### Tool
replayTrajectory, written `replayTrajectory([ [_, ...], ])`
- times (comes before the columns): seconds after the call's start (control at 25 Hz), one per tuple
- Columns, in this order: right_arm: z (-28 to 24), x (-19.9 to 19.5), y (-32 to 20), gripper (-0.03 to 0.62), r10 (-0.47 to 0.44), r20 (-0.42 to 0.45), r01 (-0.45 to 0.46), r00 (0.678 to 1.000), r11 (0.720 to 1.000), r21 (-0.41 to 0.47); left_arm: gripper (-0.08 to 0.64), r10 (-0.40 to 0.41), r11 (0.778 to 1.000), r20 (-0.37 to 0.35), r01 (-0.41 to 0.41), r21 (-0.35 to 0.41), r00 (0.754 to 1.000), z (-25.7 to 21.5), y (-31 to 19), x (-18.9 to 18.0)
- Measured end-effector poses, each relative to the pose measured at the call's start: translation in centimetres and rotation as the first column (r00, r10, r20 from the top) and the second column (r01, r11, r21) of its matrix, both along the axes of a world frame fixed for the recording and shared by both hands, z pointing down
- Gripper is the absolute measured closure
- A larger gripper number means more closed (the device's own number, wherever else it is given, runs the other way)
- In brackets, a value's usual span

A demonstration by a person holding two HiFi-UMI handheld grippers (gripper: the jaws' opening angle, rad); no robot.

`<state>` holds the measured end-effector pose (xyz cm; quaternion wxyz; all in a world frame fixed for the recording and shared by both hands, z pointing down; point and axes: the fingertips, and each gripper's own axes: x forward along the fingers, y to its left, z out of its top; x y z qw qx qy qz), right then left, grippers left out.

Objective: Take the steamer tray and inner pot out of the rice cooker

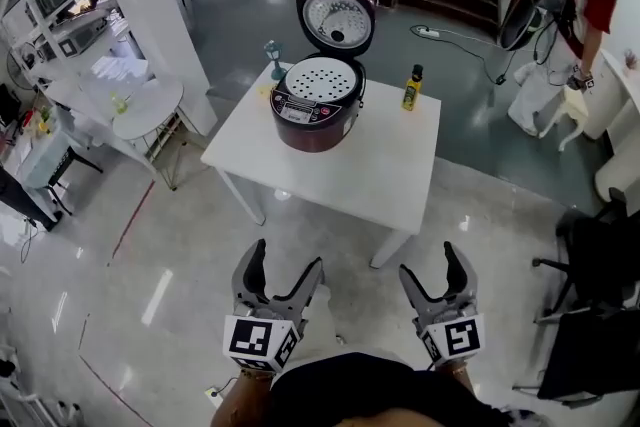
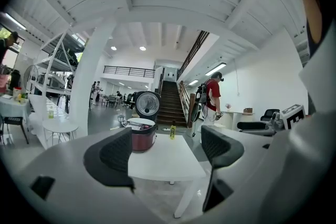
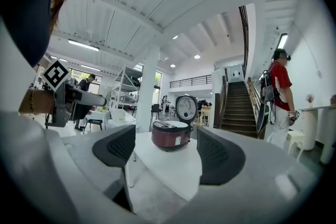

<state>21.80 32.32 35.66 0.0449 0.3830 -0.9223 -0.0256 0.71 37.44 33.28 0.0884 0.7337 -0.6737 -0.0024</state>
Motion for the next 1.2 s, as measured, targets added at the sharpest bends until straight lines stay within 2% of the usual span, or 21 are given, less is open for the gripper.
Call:
replayTrajectory([
  [0.2, -0.2, -1.1, -2.5, 0.230, -0.014, 0.088, 0.018, 0.996, 0.999, -0.042, 0.166, 0.029, 1.000, 0.034, -0.030, 0.005, 0.999, 0.4, -2.5, -0.4],
  [0.36, 0.3, -3.0, -5.4, 0.230, -0.005, 0.100, 0.015, 0.995, 0.996, -0.093, 0.166, 0.031, 1.000, 0.010, -0.031, -0.005, 0.999, 1.1, -5.6, -2.5],
  [0.52, -0.8, -5.4, -9.0, 0.230, 0.022, 0.094, -0.020, 0.995, 0.999, -0.029, 0.166, 0.044, 0.999, 0.021, -0.044, 0.011, 0.999, 1.2, -9.5, -4.6],
  [0.8, -2.2, -10.4, -16.3, 0.230, 0.017, 0.095, -0.017, 0.995, 1.000, 0.004, 0.166, 0.064, 0.998, 0.024, -0.064, 0.002, 0.998, 0.8, -17.7, -9.7],
  [1.0, -3.7, -13.3, -21.5, 0.260, 0.010, 0.210, -0.004, 0.978, 1.000, -0.030, 0.166, 0.076, 0.997, 0.023, -0.076, 0.004, 0.997, 0.4, -23.1, -13.2],
  [1.2, -3.4, -15.9, -26.7, 0.298, 0.037, 0.167, -0.031, 0.985, 0.999, -0.038, 0.166, 0.083, 0.997, 0.025, -0.083, -0.009, 0.996, 0.6, -27.8, -16.3],
])
